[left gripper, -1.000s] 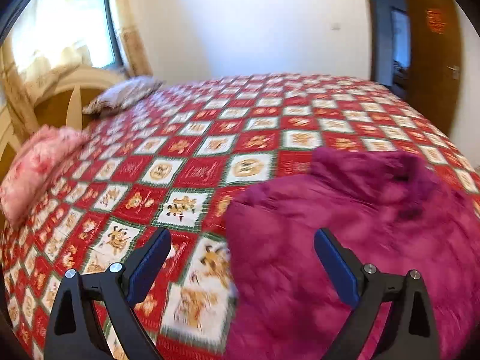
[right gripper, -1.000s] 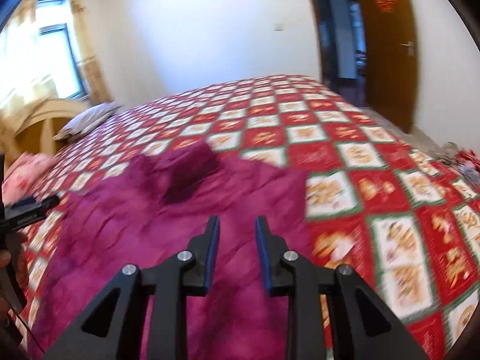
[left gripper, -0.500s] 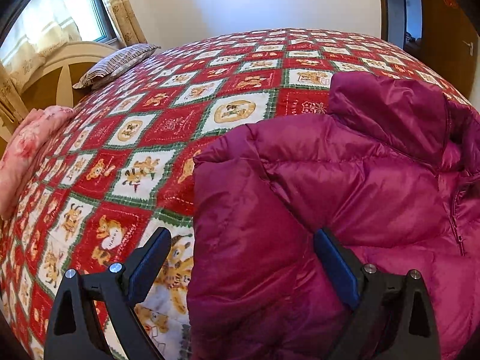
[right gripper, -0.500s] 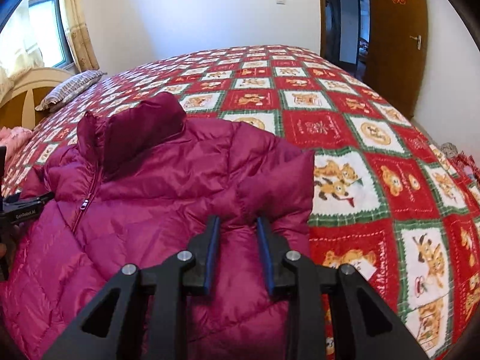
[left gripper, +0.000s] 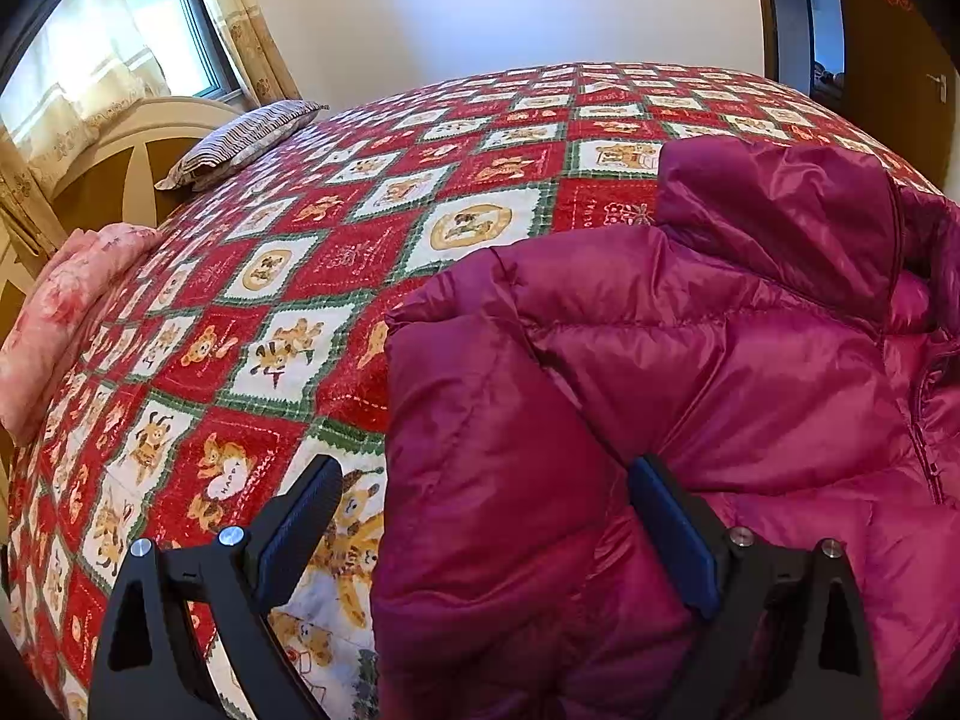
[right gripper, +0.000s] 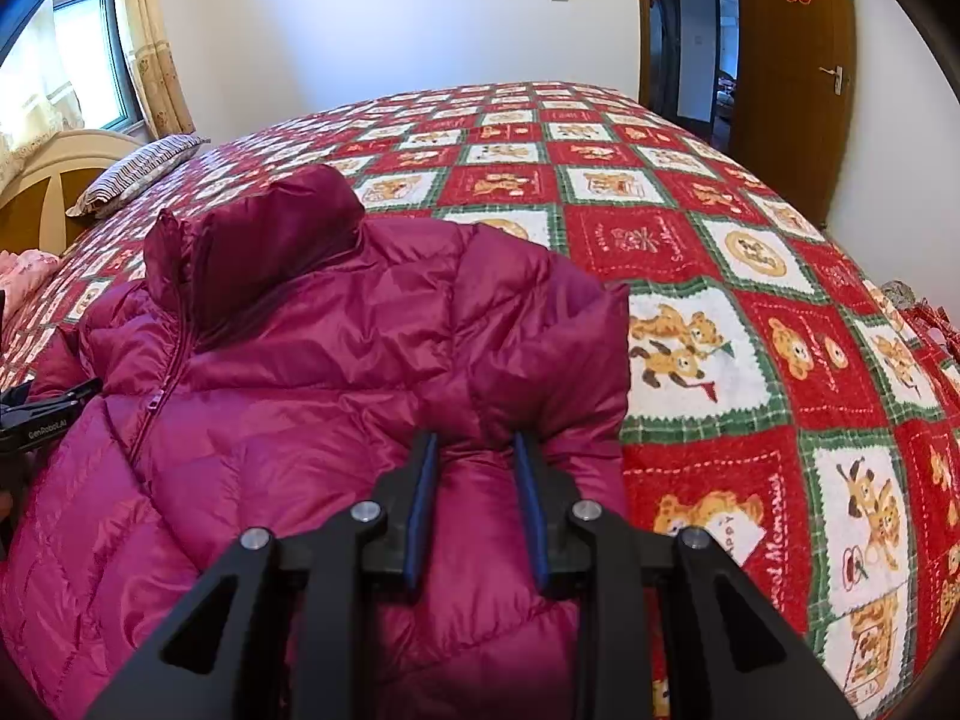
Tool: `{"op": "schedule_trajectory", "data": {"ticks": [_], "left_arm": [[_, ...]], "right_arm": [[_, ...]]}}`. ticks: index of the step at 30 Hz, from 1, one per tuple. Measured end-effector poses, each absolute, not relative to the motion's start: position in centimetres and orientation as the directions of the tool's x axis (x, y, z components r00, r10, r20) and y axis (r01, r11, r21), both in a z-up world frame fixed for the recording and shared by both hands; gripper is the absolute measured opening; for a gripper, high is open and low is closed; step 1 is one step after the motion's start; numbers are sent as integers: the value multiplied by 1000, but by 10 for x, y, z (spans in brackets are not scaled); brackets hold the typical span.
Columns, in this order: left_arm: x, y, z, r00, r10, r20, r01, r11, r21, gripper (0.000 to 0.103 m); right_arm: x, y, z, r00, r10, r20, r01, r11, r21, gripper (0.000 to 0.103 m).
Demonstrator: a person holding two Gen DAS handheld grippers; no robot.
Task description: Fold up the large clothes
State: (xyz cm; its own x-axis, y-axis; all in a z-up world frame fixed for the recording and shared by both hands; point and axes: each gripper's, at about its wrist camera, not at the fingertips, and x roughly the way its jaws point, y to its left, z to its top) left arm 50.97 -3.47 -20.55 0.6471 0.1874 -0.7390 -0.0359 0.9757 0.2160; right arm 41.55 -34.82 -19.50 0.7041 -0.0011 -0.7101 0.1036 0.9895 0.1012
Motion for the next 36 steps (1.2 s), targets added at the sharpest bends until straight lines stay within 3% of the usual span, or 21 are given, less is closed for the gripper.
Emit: {"op": "schedule_trajectory", "data": {"ticks": [31, 34, 36], "left_arm": [[511, -41, -206, 642, 221, -734, -31, 964, 264, 97], [509, -42, -188, 622, 220, -751, 3, 959, 284, 97], [500, -40, -160, 670, 194, -717, 3, 965, 263, 97]], "right_arm": [[418, -340, -197, 694, -52, -718, 107, 994, 32, 31], [420, -342, -187, 664, -11, -747, 63, 997, 41, 45], [419, -345, -173, 660, 36, -750, 36, 996, 80, 67]]}}
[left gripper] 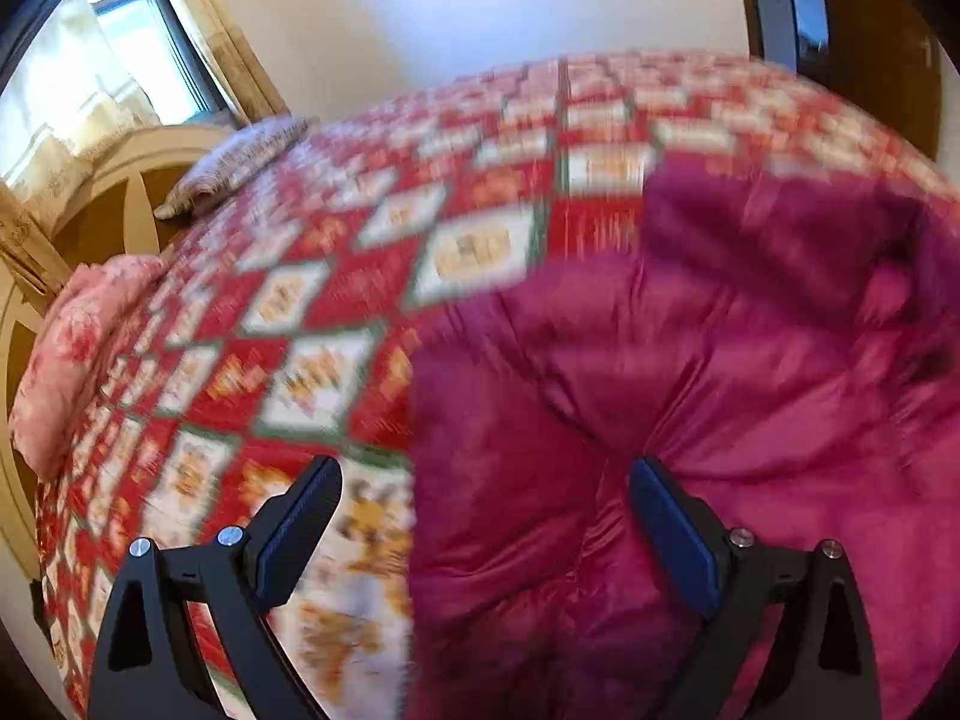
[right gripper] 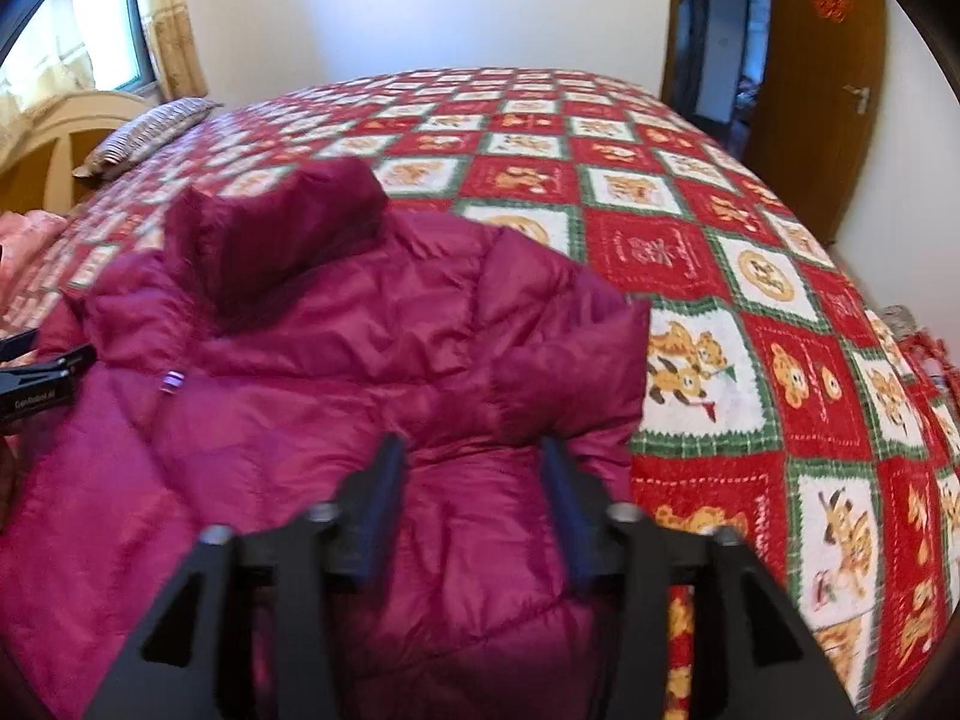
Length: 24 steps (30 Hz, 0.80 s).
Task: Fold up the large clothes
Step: 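Grasp the jacket hem with both tools and lift it toward the collar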
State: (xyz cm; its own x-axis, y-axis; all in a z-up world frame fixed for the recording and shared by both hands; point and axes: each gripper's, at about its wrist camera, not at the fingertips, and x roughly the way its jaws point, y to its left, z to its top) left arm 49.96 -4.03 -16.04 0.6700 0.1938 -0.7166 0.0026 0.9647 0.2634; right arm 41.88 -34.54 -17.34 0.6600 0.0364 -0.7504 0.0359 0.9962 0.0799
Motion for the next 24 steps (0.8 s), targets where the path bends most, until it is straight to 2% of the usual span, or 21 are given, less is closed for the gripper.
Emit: {"op": "schedule_trajectory", "data": {"ticks": [2, 6, 11, 15, 18, 22, 24], "left_arm": [[496, -41, -133, 718, 147, -681, 23, 972, 233, 97], [521, -56, -101, 710, 53, -702, 70, 987, 146, 97], [566, -86, -85, 707, 14, -707, 78, 992, 97, 97], [608, -107, -97, 670, 79, -738, 52, 987, 153, 97], [635, -117, -120, 630, 129, -766, 48, 978, 204, 97], [654, -118, -139, 579, 108, -808, 51, 985, 168, 97], [659, -125, -149, 560, 115, -820, 77, 979, 190, 97]], "right_arm": [[416, -348, -156, 691, 51, -721, 29, 995, 98, 74], [438, -351, -128, 713, 80, -697, 23, 990, 137, 75], [476, -345, -109, 714, 140, -686, 15, 976, 216, 77], [505, -340, -107, 690, 173, -702, 7, 969, 245, 79], [525, -333, -112, 678, 159, -718, -1, 976, 216, 79], [551, -325, -123, 644, 135, -753, -17, 986, 163, 79], [564, -324, -130, 622, 134, -771, -13, 987, 161, 79]]}}
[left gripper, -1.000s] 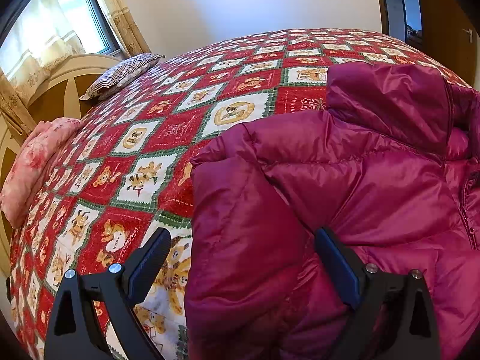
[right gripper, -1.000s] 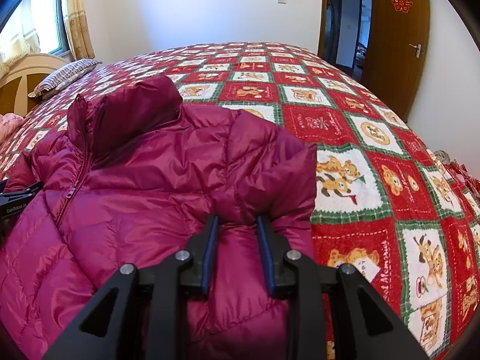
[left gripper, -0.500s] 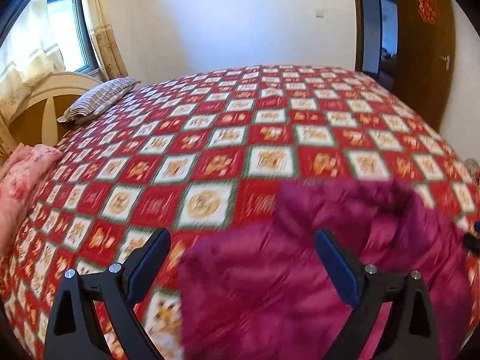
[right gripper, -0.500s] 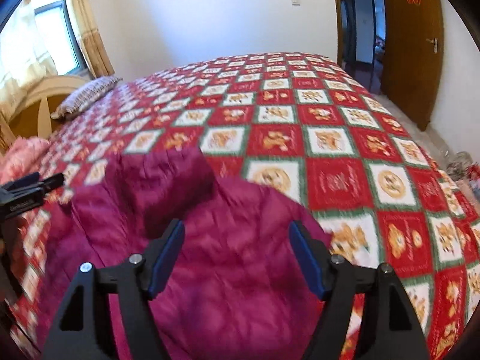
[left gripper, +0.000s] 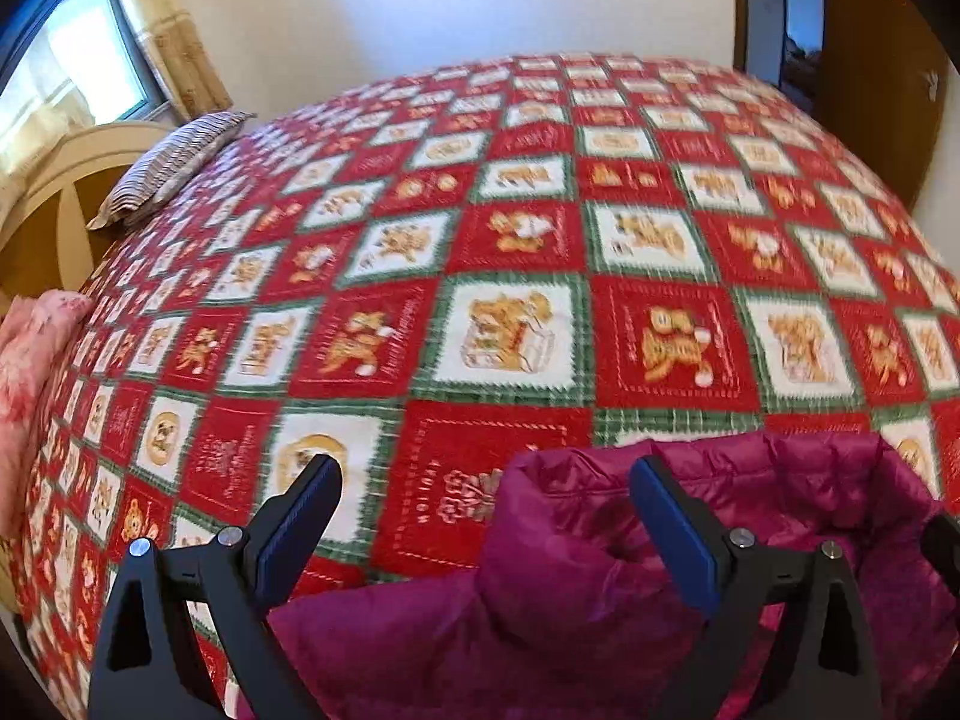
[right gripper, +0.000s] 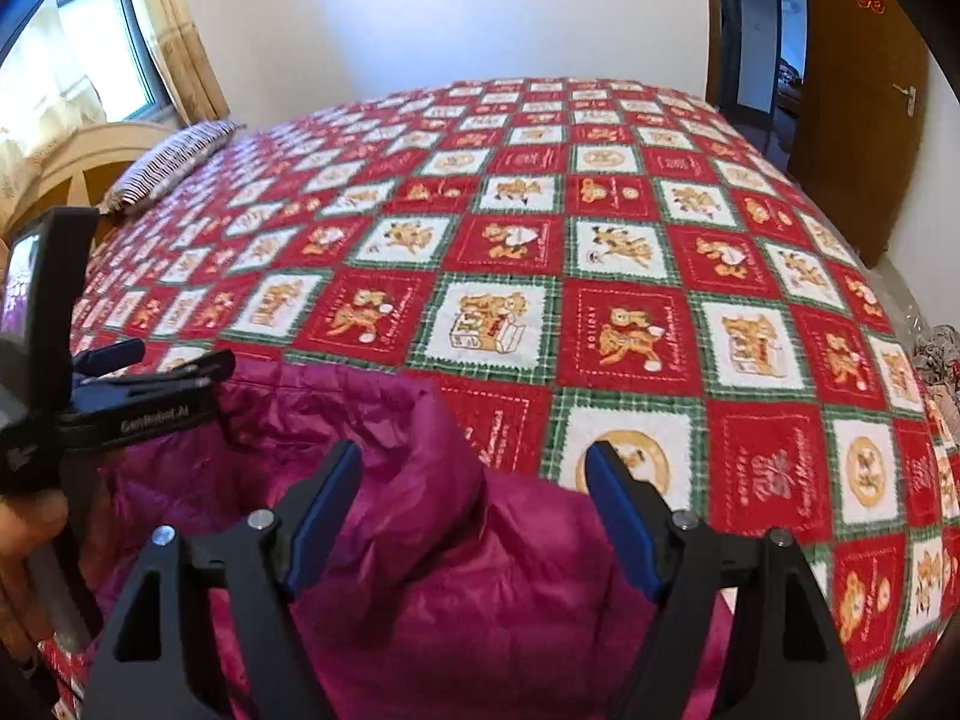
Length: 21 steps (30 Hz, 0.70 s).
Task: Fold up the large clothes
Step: 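Grasp the jacket hem with both tools and lift it toward the collar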
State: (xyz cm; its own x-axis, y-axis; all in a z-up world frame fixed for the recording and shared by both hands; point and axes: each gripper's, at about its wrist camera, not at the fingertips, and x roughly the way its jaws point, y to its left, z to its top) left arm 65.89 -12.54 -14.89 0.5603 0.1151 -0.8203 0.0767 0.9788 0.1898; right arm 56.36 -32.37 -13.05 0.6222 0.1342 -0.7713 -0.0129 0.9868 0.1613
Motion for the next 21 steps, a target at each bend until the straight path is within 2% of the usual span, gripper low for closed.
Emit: {"op": "schedule_trajectory", "data": {"ticks": [4, 5, 6, 7, 8, 10, 16, 21], "left_arm": [[651, -129, -161, 569, 100, -816, 144, 965, 218, 96], [646, -128, -162, 577, 74, -814, 169, 963, 208, 77], [642, -128, -162, 573, 49, -818, 201, 959, 199, 37], [637, -126, -165, 549, 25, -835, 245, 951, 190, 21], [630, -123, -164, 543, 20, -840, 263, 946, 192, 17], [609, -115, -155, 597, 22, -802, 273, 934, 229, 12], [557, -96, -142, 697, -13, -717, 285, 923, 260, 10], [533, -92, -168, 686, -9, -727, 286, 923, 258, 9]], "right_arm": [[575, -322, -141, 592, 128, -796, -25, 990, 140, 78], [575, -320, -145, 576, 121, -808, -39, 992, 121, 60], [574, -317, -149, 559, 125, -819, -64, 992, 108, 31], [572, -315, -150, 552, 122, -825, -81, 992, 92, 18], [567, -315, -151, 561, 108, -821, -93, 993, 68, 16], [552, -316, -148, 586, 88, -806, -106, 994, 32, 15], [519, -329, -147, 618, 94, -781, -102, 994, 38, 13], [504, -326, -164, 598, 74, -798, -99, 995, 18, 10]]}}
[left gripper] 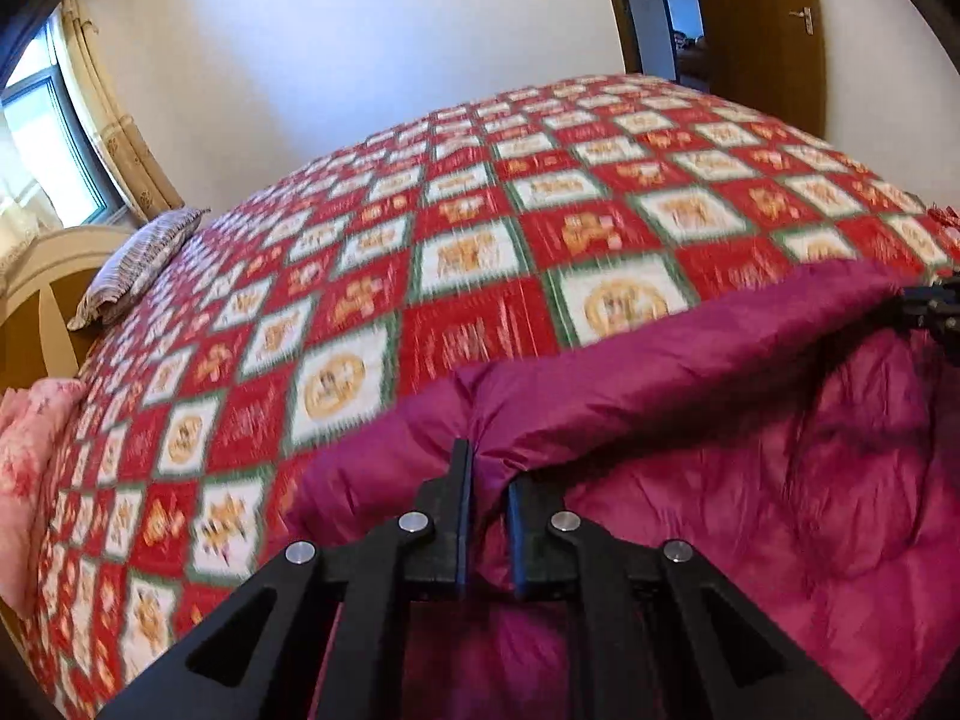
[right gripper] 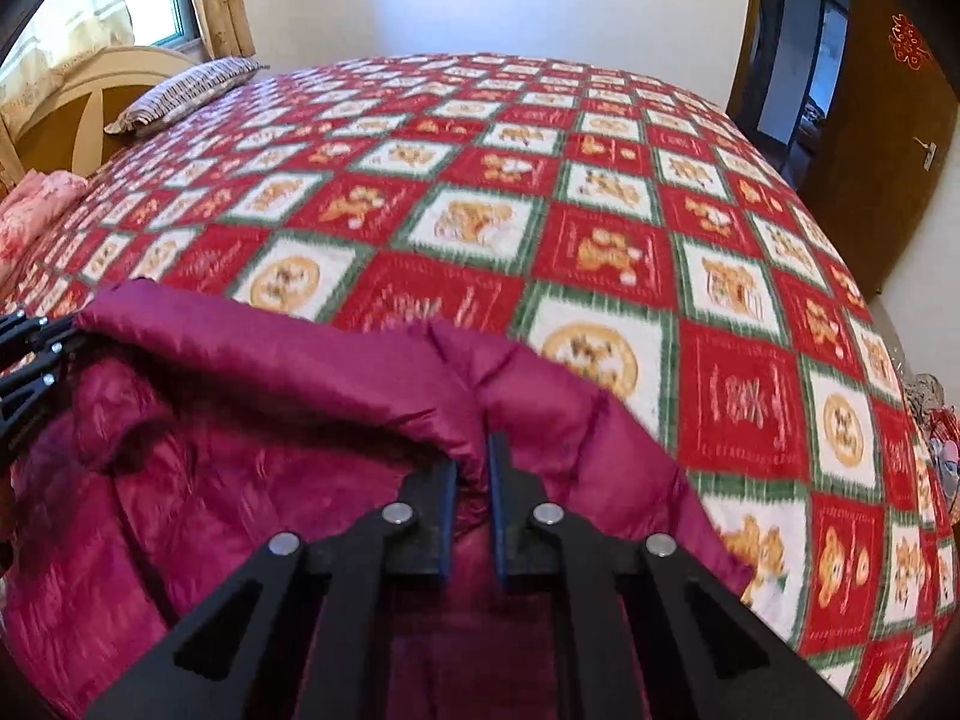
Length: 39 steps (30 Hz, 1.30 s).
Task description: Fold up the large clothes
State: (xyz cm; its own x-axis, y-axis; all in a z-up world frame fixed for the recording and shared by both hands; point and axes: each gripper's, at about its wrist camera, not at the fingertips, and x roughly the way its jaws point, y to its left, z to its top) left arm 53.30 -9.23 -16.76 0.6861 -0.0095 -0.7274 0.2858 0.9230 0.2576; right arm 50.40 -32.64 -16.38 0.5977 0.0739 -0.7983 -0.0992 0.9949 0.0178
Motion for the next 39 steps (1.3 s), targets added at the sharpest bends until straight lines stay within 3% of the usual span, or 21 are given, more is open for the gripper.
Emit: {"op": "schedule_trajectory", "data": {"ticks": [5, 10, 11, 13, 14, 15, 18, 23, 28, 30, 32, 35, 39], "left_arm": [[528, -94, -186, 682, 4, -731, 288, 918, 274, 9], [517, -88, -152, 708, -71, -702, 283, 940, 191, 15], [512, -85, -141, 728, -97, -679, 285, 943, 170, 21], [504, -81, -124, 769, -113, -629, 270, 950, 158, 48], [503, -79, -119, 784, -108, -611, 257, 953, 161, 78], [504, -79, -114, 811, -76, -580, 221, 958, 183, 94], [523, -83, -119, 813, 35, -582, 142, 956, 256, 94], [561, -87, -177, 686, 162, -709, 133, 931, 340, 94], [552, -89, -175, 708, 138, -693, 152, 928, 340, 94], [551, -85, -162, 715, 113, -690, 147, 940, 307, 94], [547, -85, -141, 741, 71, -667, 142, 955, 260, 94], [545, -92, -114, 770, 7, -638, 158, 967, 202, 94], [556, -115, -117, 751, -38, -659, 197, 966, 168, 94]], "right_arm": [[496, -317, -175, 593, 22, -805, -118, 991, -60, 10], [497, -321, -176, 602, 13, -799, -107, 992, -64, 10], [497, -322, -178, 603, 13, -798, -106, 992, -63, 10], [496, -321, -179, 606, 12, -795, -106, 992, -65, 10], [496, -320, -180, 608, 11, -794, -106, 992, -68, 10], [495, -320, -181, 610, 8, -793, -106, 992, -72, 10], [494, -318, -180, 614, 4, -789, -106, 991, -77, 10], [491, -320, -179, 615, 7, -788, -106, 992, -75, 11], [477, -321, -164, 613, 28, -790, -133, 989, -68, 26], [467, -323, -150, 624, 34, -781, -139, 988, -68, 43], [459, -326, -135, 653, 47, -756, -136, 989, -56, 49], [461, -326, -118, 679, 75, -730, -116, 993, -6, 50], [487, -319, -117, 688, 114, -717, -68, 993, 93, 50]]}}
